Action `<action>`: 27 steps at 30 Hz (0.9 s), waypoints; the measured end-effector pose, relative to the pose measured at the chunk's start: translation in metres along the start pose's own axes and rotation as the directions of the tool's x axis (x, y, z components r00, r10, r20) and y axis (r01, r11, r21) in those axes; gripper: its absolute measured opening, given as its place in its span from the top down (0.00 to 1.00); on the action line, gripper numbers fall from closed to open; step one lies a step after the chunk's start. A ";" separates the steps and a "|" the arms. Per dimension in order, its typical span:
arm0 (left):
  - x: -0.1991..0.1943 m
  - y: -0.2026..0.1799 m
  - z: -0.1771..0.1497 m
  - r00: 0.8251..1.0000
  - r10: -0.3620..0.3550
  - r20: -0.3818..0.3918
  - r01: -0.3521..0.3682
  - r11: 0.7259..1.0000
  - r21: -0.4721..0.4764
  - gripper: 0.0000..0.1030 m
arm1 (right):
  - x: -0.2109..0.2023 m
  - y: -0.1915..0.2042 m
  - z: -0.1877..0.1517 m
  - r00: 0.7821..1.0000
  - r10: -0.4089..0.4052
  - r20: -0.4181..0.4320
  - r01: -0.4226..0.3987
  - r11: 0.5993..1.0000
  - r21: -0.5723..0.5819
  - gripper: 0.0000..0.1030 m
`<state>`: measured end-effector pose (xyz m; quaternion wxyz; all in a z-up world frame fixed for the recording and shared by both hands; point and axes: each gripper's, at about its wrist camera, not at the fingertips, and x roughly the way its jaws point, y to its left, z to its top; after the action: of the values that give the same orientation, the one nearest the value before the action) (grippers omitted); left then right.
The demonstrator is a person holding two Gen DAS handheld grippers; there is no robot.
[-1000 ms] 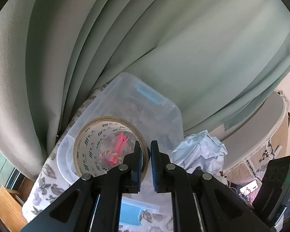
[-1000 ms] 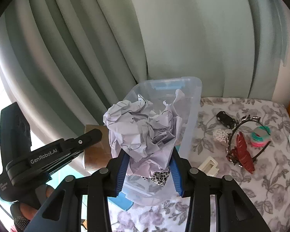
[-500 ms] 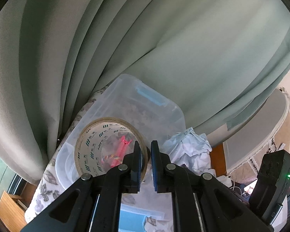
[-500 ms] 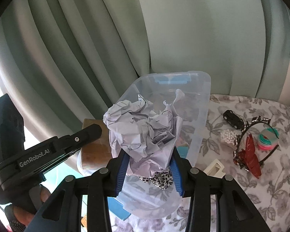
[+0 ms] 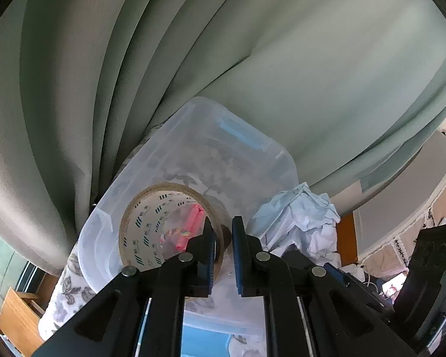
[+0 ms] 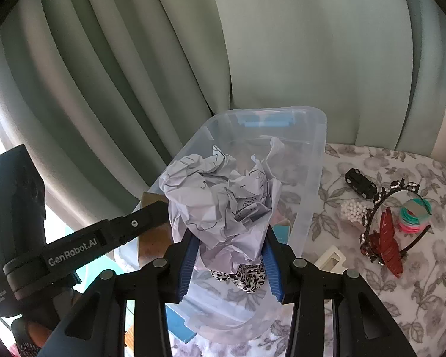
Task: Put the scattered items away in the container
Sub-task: 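Carry the paper with the right gripper while the left carries the tape roll over the clear box, then open both grippers to drop the paper and tape roll into the box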
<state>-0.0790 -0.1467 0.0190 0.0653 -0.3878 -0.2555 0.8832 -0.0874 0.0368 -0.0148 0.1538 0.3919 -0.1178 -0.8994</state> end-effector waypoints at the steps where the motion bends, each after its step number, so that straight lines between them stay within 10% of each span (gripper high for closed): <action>1: 0.000 0.000 0.000 1.000 0.001 -0.001 -0.001 1.000 -0.001 0.91 | 0.001 0.000 0.000 1.000 -0.002 -0.003 0.002 1.000 0.000 0.56; 19: -0.014 -0.013 -0.001 1.000 0.027 0.010 -0.028 0.999 0.023 0.84 | -0.013 0.007 -0.001 1.000 -0.027 -0.001 0.027 0.999 -0.020 0.55; 27: -0.024 -0.018 -0.002 0.999 0.033 0.025 -0.034 0.999 0.030 0.56 | -0.020 0.014 -0.001 0.999 -0.035 0.013 0.036 0.999 -0.040 0.41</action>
<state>-0.0630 -0.1377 0.0424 0.0533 -0.3802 -0.2364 0.8926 -0.0707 0.0314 0.0024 0.1449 0.3850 -0.0934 -0.9067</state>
